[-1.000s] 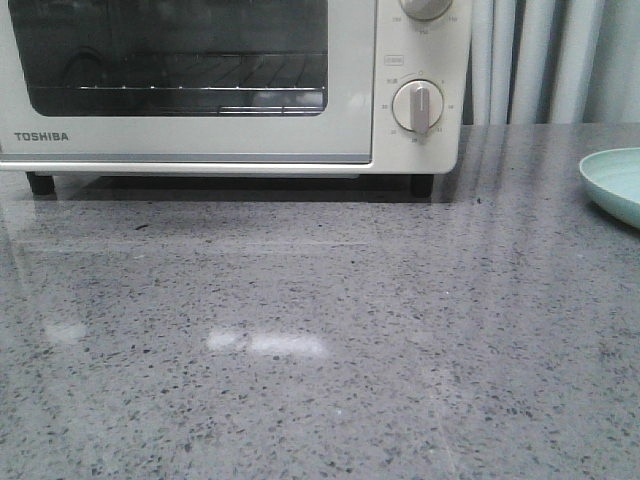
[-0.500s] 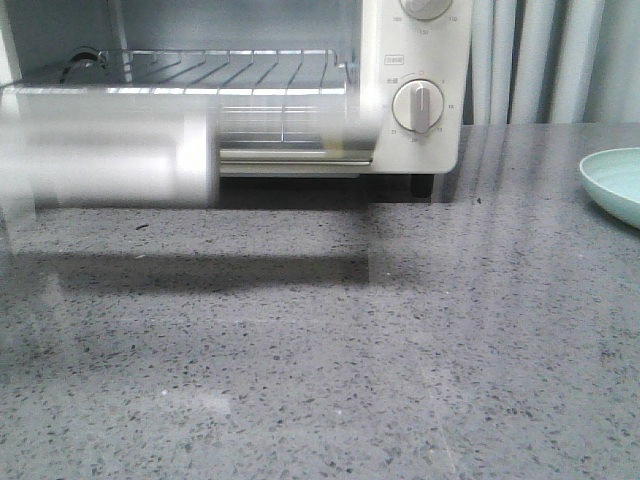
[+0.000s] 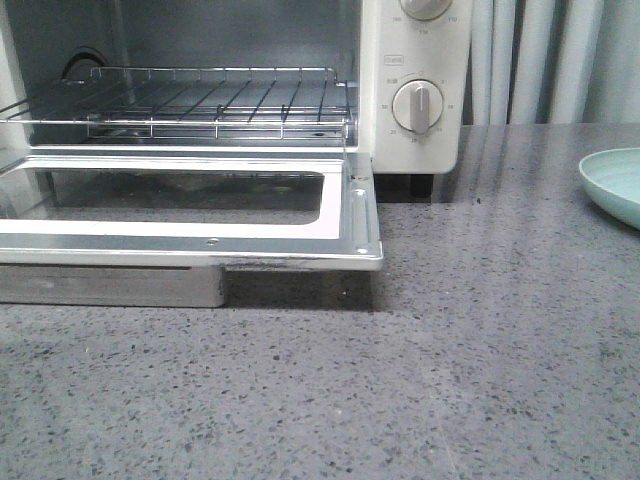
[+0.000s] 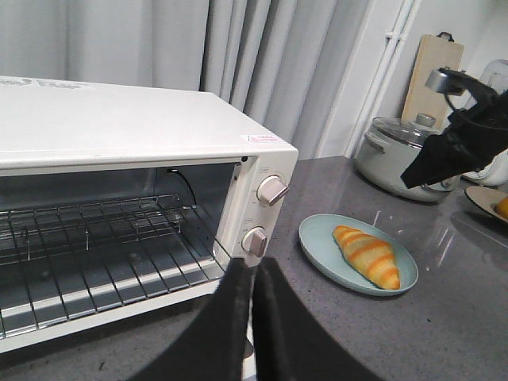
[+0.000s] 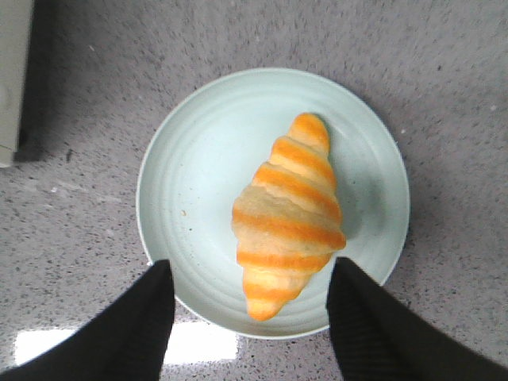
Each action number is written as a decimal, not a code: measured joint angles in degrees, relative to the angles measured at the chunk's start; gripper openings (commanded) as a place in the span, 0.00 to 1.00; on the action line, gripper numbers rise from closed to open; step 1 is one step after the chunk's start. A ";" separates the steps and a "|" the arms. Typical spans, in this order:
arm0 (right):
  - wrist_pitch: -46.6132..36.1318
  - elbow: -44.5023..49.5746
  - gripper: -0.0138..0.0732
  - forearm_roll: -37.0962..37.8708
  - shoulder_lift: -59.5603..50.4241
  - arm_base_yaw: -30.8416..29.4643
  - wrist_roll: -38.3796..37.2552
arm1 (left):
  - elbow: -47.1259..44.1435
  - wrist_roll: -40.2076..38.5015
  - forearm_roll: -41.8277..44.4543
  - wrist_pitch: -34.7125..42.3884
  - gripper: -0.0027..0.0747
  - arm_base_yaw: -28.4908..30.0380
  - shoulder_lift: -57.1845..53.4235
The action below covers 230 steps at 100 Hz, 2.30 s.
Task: Put bread in oven
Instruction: 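Pull the oven door down and open with the left gripper, then grasp the croissant on the blue plate with the right gripper, then lift the croissant and carry it into the open oven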
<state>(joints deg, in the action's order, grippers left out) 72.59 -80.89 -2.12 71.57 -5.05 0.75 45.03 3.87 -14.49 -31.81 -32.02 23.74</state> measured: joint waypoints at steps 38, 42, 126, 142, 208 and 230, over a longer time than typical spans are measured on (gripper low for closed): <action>-1.08 3.10 0.62 0.00 11.99 0.00 0.11 | 0.00 0.00 -0.22 -1.62 0.01 0.00 0.00; -1.08 3.59 0.62 0.24 12.65 0.00 0.11 | 0.00 0.00 -0.53 -1.62 0.01 0.00 0.00; -2.55 8.29 0.08 3.02 17.87 0.00 0.11 | 0.49 0.00 -2.09 -1.86 0.01 0.00 0.00; -2.59 8.29 0.08 3.03 17.59 0.00 0.11 | 0.49 0.00 -2.09 -1.86 0.01 0.00 0.00; -1.11 8.85 0.08 1.69 -6.42 25.14 -0.17 | 0.49 0.00 -1.75 2.61 0.01 0.00 0.00; -0.87 8.85 0.08 1.57 -5.16 39.31 -1.47 | 0.49 0.00 -1.75 2.72 0.01 0.00 0.00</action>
<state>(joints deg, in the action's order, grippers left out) 71.71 -72.04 -0.56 66.41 34.26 -0.72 45.52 3.87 -16.24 -29.09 -32.02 23.74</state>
